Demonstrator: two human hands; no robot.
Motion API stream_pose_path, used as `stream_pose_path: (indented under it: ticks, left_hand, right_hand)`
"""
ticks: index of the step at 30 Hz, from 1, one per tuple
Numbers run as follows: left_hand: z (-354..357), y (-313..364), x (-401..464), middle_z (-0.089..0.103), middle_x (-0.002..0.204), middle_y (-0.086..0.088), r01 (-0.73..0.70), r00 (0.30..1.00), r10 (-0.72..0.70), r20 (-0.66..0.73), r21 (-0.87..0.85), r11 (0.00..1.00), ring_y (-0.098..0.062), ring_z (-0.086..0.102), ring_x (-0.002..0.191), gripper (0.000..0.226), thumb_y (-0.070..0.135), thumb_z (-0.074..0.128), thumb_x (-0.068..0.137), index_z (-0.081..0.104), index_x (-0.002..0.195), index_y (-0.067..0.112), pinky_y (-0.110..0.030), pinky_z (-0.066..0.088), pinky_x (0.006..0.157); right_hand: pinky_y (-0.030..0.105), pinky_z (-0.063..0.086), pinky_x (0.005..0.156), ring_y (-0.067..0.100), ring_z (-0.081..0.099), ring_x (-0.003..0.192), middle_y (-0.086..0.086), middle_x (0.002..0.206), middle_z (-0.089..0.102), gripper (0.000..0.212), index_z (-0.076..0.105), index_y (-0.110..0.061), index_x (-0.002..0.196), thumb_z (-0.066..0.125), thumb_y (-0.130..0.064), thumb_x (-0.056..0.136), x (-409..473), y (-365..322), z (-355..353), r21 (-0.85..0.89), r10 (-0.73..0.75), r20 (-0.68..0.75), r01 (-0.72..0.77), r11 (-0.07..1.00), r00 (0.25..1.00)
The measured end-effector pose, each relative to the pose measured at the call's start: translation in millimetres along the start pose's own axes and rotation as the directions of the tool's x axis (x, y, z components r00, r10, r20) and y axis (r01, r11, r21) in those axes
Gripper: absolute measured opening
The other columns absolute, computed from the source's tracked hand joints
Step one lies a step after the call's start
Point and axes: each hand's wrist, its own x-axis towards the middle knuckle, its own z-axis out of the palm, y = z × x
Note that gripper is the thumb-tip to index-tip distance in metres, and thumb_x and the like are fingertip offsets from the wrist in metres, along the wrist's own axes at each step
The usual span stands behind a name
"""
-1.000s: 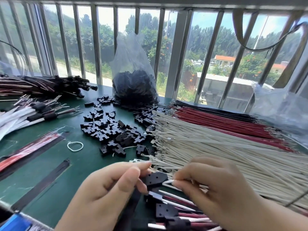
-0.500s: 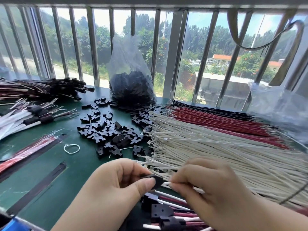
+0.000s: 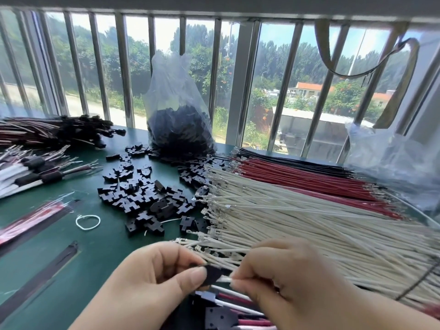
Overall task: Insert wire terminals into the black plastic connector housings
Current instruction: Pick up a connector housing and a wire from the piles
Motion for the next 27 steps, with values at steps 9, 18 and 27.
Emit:
stream_pose_path:
  ticks: [9,18,27]
  left_hand:
    - [8.1,-28.4,8.6,0.073,0.065,-0.008,-0.175,0.973,0.194,-0.122,0.151,0.973,-0.016,0.068,0.054,0.01,0.025,0.084,0.057,0.075,0.061,0.023,-0.015,0.05,0.053]
    - [-2.6,-18.9,6.6,0.072,0.069,-0.018,-0.095,0.99,0.093,-0.105,-0.007,0.995,-0.027,0.07,0.062,0.013,0.009,0.075,0.057,0.076,0.068,0.014,-0.02,0.054,0.057]
    - [-4.9,-15.1,3.7,0.073,0.074,-0.016,-0.051,0.992,0.036,-0.124,-0.119,0.992,-0.024,0.071,0.067,0.024,0.019,0.076,0.051,0.075,0.074,0.014,-0.021,0.054,0.059]
  right_hand:
    - [0.023,0.057,0.067,0.007,0.065,0.066,-0.015,0.077,0.071,0.02,0.071,-0.041,0.084,0.055,-0.053,0.086,44.4,45.5,-52.2,0.115,0.371,0.116,-0.384,0.916,0.921]
    - [0.013,0.046,0.063,0.002,0.062,0.077,-0.019,0.082,0.065,0.01,0.072,-0.031,0.085,0.064,-0.026,0.089,94.4,148.1,-20.2,-0.294,0.543,-0.009,-0.521,0.801,0.84]
    - [0.011,0.044,0.06,0.006,0.059,0.069,-0.011,0.075,0.059,0.022,0.057,-0.028,0.074,0.063,-0.013,0.089,95.2,148.2,-28.2,-0.276,0.384,-0.046,-0.381,0.882,0.922]
